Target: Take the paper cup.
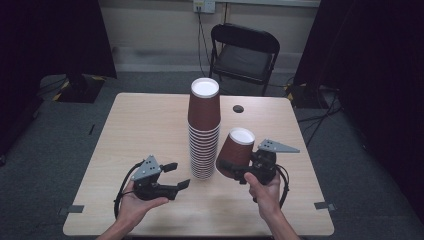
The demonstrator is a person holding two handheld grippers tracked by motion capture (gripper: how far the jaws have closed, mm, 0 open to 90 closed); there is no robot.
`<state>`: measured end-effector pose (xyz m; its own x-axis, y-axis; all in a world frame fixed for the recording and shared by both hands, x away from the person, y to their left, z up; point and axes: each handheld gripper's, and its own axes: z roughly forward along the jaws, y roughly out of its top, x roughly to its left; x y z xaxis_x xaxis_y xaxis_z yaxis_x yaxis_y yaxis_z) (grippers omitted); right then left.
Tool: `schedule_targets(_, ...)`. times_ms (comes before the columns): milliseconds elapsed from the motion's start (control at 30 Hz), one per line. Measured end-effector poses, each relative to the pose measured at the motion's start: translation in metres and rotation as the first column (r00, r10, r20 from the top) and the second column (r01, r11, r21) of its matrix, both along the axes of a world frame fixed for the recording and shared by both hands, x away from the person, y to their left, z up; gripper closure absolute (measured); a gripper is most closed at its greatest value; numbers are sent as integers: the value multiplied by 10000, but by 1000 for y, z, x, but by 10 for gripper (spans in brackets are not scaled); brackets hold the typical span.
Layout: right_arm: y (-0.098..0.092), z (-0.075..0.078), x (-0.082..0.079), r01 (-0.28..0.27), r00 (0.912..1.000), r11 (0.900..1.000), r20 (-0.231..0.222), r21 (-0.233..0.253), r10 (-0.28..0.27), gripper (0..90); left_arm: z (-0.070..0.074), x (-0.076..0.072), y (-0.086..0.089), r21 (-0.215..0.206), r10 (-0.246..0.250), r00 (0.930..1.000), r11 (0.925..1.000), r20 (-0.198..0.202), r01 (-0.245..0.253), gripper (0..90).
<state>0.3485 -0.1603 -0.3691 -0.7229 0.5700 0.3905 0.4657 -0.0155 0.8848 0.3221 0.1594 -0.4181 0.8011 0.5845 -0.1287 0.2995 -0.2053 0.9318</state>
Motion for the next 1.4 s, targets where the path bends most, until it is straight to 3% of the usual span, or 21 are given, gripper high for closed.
schedule_targets(167, 7, -6, -5, -217, 9991, 9990, -354, 393, 231, 137, 3, -4, -11, 0, -189, 9988, 9998, 457, 189, 269)
schedule_targets(267, 10, -9, -9, -306, 9975, 9974, -620, 659, 347, 137, 4, -7, -16, -10, -140, 9953, 9999, 957, 141, 295)
schedule_targets(400, 12, -12, -14, -421, 9954, 9953, -824, 867, 492, 137, 4, -10, -23, 4, -303, 9905, 9995, 1344, 305, 329)
schedule_targets(633, 18, -18, -23, -610, 9911, 9923, -1111, 1082, 731, 137, 6, -17, -30, -120, -457, 9712, 9987, 2338, 499, 412)
schedule_targets(800, 25, -19, -24, -731, 9855, 9865, -1414, 1463, 940, 137, 1, -23, -35, -117, -693, 9567, 9971, 2826, 757, 481)
schedule_targets(933, 33, -20, -26, -1010, 9791, 9789, -1570, 1776, 1295, 138, -1, -22, -38, -272, -762, 9518, 9957, 2970, 881, 548)
schedule_targets(1000, 38, -22, -27, -1138, 9710, 9724, -1846, 2036, 1523, 138, -1, -22, -38, -184, -728, 9424, 9964, 3264, 833, 570)
schedule_targets(1133, 46, -24, -29, -1231, 9619, 9652, -2115, 2306, 1732, 139, -3, -24, -40, -183, -543, 9172, 9976, 3948, 669, 604)
schedule_targets(1300, 55, -25, -32, -1204, 9594, 9636, -2213, 2388, 1747, 139, -4, -28, -42, -349, -43, 8992, 9992, 4374, 218, 622)
schedule_targets(1400, 58, -27, -31, -995, 9459, 9570, -2726, 2726, 1760, 140, -4, -28, -42, -408, 150, 8945, 9992, 4469, 36, 628)
